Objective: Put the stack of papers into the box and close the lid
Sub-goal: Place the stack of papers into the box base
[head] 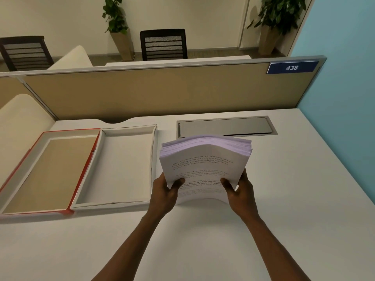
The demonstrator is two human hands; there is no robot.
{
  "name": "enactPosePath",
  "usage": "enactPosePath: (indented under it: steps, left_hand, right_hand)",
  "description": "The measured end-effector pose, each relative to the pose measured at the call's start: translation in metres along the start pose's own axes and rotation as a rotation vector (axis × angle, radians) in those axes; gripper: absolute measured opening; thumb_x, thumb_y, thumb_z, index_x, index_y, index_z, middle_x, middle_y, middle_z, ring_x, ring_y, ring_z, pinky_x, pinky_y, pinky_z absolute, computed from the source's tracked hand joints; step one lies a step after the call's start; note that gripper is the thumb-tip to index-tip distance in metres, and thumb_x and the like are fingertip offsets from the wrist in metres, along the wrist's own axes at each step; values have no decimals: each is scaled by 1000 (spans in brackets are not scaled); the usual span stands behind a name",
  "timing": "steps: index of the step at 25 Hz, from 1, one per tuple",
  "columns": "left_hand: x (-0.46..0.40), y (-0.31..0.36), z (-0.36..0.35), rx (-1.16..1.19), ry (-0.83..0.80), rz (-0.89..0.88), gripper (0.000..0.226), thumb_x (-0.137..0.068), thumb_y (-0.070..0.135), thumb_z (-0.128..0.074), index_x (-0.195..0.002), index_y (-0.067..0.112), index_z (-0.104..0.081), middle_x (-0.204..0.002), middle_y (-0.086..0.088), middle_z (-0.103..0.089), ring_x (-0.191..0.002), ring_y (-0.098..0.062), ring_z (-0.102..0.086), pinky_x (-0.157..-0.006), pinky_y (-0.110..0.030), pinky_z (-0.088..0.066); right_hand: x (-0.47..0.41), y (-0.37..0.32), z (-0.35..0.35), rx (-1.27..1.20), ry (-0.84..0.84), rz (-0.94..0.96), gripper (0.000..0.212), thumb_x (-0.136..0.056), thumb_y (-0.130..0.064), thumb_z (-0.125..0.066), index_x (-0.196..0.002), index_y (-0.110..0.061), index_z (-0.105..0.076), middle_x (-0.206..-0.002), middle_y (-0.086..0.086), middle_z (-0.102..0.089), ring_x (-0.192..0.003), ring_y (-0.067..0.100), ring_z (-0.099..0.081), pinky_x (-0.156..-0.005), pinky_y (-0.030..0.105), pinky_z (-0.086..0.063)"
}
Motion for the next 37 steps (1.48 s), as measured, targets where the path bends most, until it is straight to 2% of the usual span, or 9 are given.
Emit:
enactPosePath:
  steps: [4,9,12,16,19,22,29,34,37]
  left_hand:
    - [4,3,4,0,4,-15,31,-86,27,-65,-112,44,-60,-102,39,-68,-101,9,-64,-75,-9,-57]
    - [3,5,9,-19,21,-9,36,-88,25,-69,-115,47,-57,-105,37,-68,-100,6,-66,-78,-10,-57]
    - [12,2,14,-81,8,-26,42,-90,5,-68,-112,40,-59,-101,41,-68,-99,7,-67,-83,-17,-60]
    - [22,17,32,-80,32,-37,43,-88,7,-67,-106,44,-58,-99,42,-68,-95,8,-68,-75,-11,-57]
    - [26,32,66,-72,86,-8,44,-90,5,-70,-107,44,-58,-100,33,-69,-89,-1,-71,-69,-9,-57]
    - [20,49,123,-34,158,33,31,-91,15,-72,-115,33,-61,-112,13,-72,-92,-14,-73,-75,-26,-62]
    - [-65,24,239,-59,152,271,29,-99,15,-63,-127,10,-62,-122,-11,-72,-93,-29,-75,-86,-49,-62]
    - [-106,-33,267,-128,75,411,24,-100,20,-61,-121,10,-63,-123,-14,-71,-88,-27,-74,-90,-51,-61]
    - [-118,-67,270,-135,33,471,27,-100,20,-61,-124,8,-61,-128,-13,-69,-99,-32,-72,-96,-53,-58]
  right_hand:
    - [12,1,-4,23,0,33,48,-92,-20,-67,-117,-54,-43,-111,-24,-60,-102,-12,-59,-74,3,-50]
    - [6,-2,-2,45,40,56,37,-90,-22,-69,-121,-29,-49,-108,-2,-65,-97,5,-64,-71,2,-48]
    - [13,-7,-4,60,54,64,43,-86,-31,-67,-125,-18,-54,-110,3,-67,-96,21,-66,-72,3,-51]
    - [12,-35,-5,151,51,131,37,-84,-39,-65,-116,-24,-54,-104,-4,-66,-85,16,-67,-76,28,-62]
    - [4,-67,-22,200,-21,171,33,-84,-45,-65,-111,-33,-51,-100,-11,-65,-73,4,-65,-64,13,-57]
    - [-13,-100,-63,169,-82,154,32,-84,-42,-71,-108,-32,-53,-96,-13,-64,-70,-4,-62,-54,1,-48]
    - [-73,-113,-209,-151,-176,-327,41,-78,-30,-83,-108,-7,-68,-111,8,-74,-91,26,-72,-86,46,-60]
    - [-84,-82,-282,-150,-148,-576,38,-85,-32,-75,-108,-2,-69,-109,13,-73,-90,31,-71,-85,43,-59]
    - [-83,-64,-306,-87,-144,-638,22,-91,-26,-65,-97,-5,-66,-105,15,-73,-75,24,-68,-70,32,-57]
Point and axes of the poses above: each hand's wrist, its own x-axis away from the middle knuckle, its own z-axis out of the back of the hand, y = z × x, the point moved 6 cm from there along -x, towards the middle knuckle
